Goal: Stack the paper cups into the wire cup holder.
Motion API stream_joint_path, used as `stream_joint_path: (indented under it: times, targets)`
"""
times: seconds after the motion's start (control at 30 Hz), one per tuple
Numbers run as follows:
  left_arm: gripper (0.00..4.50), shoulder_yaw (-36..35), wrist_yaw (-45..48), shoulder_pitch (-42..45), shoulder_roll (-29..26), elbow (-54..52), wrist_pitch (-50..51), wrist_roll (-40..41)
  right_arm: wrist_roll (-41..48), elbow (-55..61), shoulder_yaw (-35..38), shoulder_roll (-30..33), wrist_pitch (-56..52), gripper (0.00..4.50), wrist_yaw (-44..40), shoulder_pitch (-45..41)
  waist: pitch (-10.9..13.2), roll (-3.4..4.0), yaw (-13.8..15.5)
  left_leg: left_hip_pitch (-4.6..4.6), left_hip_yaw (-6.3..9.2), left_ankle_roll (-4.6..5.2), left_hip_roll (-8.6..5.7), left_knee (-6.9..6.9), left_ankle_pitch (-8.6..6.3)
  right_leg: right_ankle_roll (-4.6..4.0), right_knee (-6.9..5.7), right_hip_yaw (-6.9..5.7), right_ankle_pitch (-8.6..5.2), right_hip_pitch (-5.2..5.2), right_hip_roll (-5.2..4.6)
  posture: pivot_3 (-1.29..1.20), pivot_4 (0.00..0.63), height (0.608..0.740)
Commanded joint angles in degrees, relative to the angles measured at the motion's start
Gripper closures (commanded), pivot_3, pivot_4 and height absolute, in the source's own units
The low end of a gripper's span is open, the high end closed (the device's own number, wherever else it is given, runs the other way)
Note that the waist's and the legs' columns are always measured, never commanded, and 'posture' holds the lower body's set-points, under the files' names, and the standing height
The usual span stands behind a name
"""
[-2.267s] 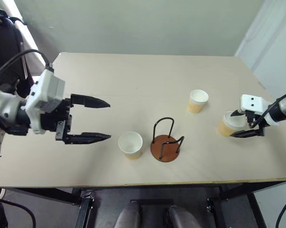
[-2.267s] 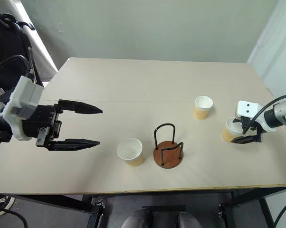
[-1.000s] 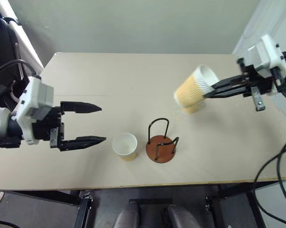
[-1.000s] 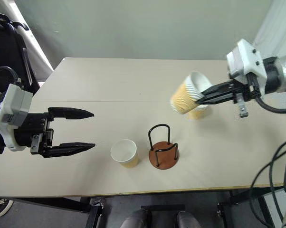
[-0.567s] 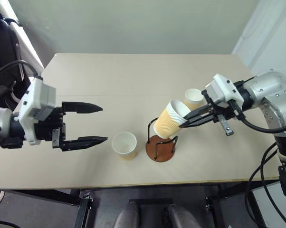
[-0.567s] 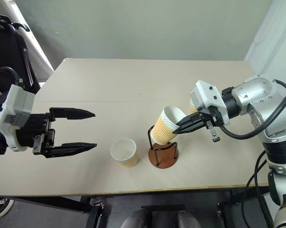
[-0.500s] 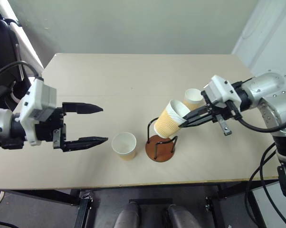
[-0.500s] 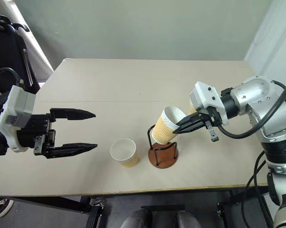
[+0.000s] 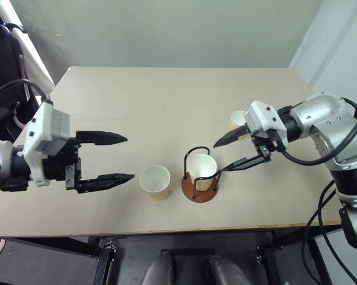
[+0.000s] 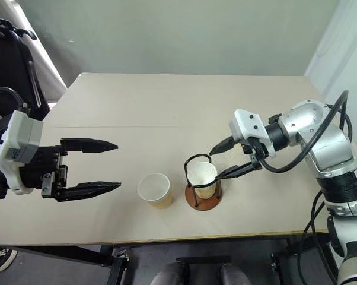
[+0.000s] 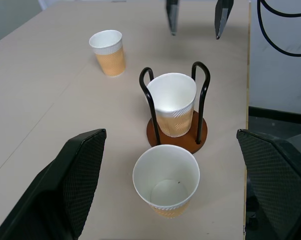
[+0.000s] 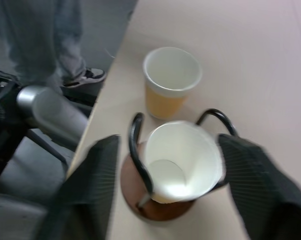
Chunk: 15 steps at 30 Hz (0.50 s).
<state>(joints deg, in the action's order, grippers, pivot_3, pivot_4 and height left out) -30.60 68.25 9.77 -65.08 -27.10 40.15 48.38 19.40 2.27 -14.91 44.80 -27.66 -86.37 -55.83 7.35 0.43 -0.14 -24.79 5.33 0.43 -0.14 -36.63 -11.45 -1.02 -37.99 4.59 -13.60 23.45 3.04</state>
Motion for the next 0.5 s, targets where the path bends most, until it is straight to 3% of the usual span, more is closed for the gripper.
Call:
stream_joint_path:
  times: [0.03, 0.27, 0.5]
  targets:
    - [0.0, -1.93, -0.5, 0.06, -0.7, -1.22, -0.08, 0.69, -10.02, -16.3, 0.19, -0.6, 10.04, 0.05, 6.75, -9.32, 0.0, 0.0, -0.06, 0.01, 0.0, -0.01, 0.0, 0.0, 0.01, -0.03, -0.02, 0.0, 0.02, 0.03, 0.0, 0.0, 0.15, 0.74]
    - [0.0, -1.36, -1.06, -0.26, -0.5, -1.36, -0.09, 0.38, -23.19, -47.64, -6.04, -6.2, 29.61, 0.02, 7.42, -19.42, -0.04, -0.06, 0.01, 0.04, 0.05, -0.08, 0.01, 0.24, -0.07, -0.2, -0.05, -0.01, -0.02, 0.13, 0.0, 0.0, 0.15, 0.74]
    - [0.0, -3.34, -1.82, -2.28, -0.61, -2.94, 0.99, 1.27, -31.87, -64.71, -8.17, -10.66, 38.85, 0.02, 12.68, -23.35, -0.01, -0.01, -0.04, -0.18, 0.04, -0.23, 0.09, 0.51, -0.05, -0.21, -0.1, -0.12, -0.01, 0.43, 0.0, 0.0, 0.15, 0.74]
